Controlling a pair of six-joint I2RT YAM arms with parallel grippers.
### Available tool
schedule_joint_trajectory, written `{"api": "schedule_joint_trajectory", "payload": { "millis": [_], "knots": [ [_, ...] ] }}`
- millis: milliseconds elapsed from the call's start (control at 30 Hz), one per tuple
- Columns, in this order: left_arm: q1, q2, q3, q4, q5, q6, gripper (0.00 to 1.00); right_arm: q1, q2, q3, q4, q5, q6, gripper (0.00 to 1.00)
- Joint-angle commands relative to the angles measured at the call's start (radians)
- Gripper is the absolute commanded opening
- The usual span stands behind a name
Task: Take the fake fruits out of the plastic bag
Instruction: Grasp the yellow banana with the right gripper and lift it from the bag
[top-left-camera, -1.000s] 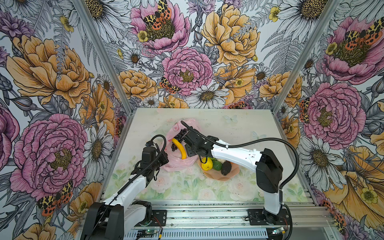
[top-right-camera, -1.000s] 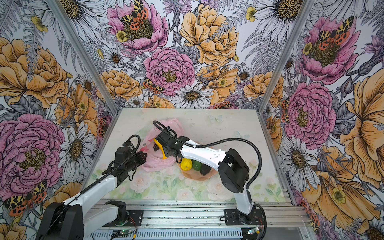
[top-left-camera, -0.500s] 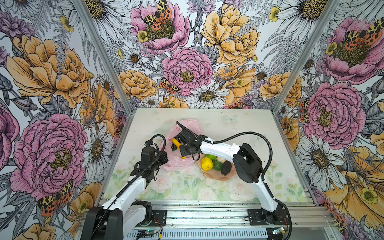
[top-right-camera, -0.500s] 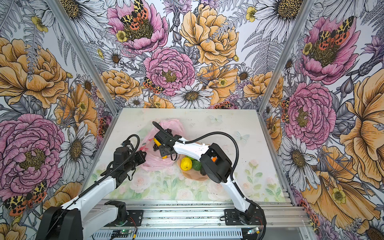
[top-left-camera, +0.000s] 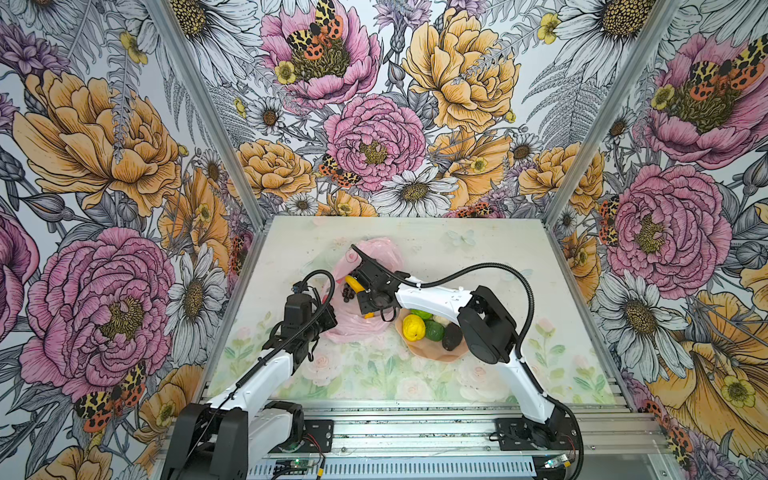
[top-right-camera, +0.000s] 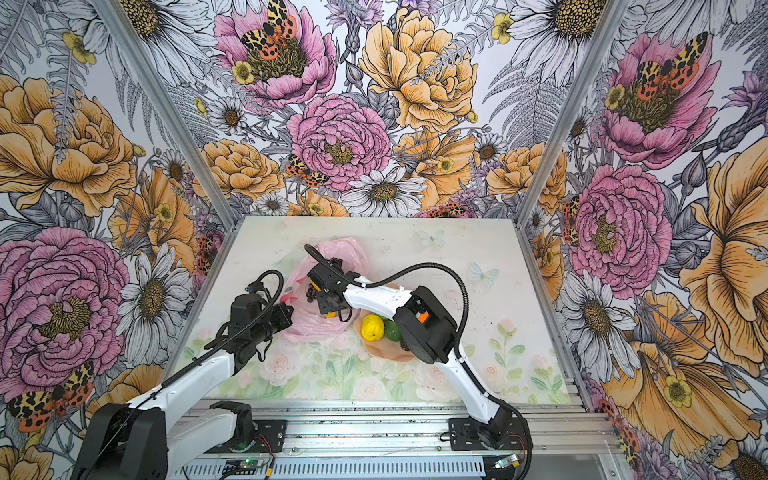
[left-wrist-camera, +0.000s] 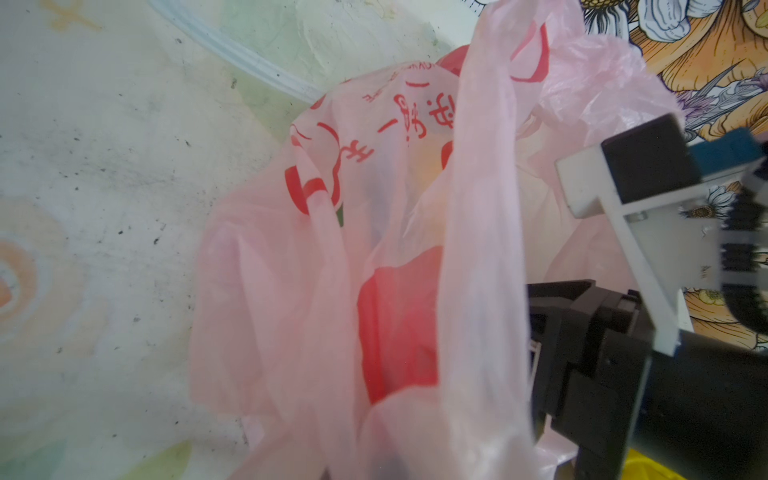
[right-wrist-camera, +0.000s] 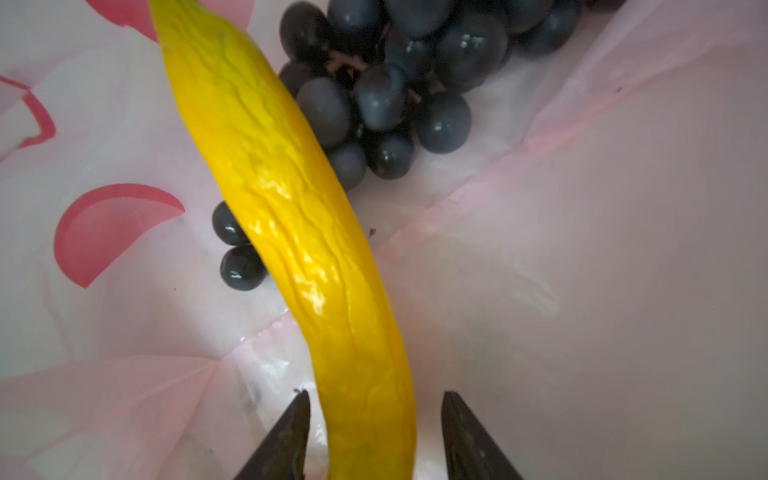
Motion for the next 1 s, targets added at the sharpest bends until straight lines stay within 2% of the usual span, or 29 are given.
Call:
{"api": "schedule_joint_trajectory", "payload": {
  "millis": [0, 133, 400, 967],
  "knots": [
    [-0.012, 0.008, 0.013, 0.023, -0.031, 0.022, 0.01, 0.002, 0.018, 0.032, 0.019, 0.008, 0.010, 0.48],
    [-0.047, 0.009, 0.028, -0.002, -0.076, 0.043, 0.01, 0.000, 0.018, 0.032, 0.019, 0.009, 0.013, 0.43],
    [-0.063, 0.012, 0.034, -0.005, -0.098, 0.046, 0.01, 0.000, 0.005, 0.032, 0.020, 0.022, 0.015, 0.35],
    [-0.093, 0.012, 0.044, -0.026, -0.146, 0.054, 0.02, -0.029, -0.053, 0.019, 0.020, 0.055, 0.004, 0.32]
  ]
}}
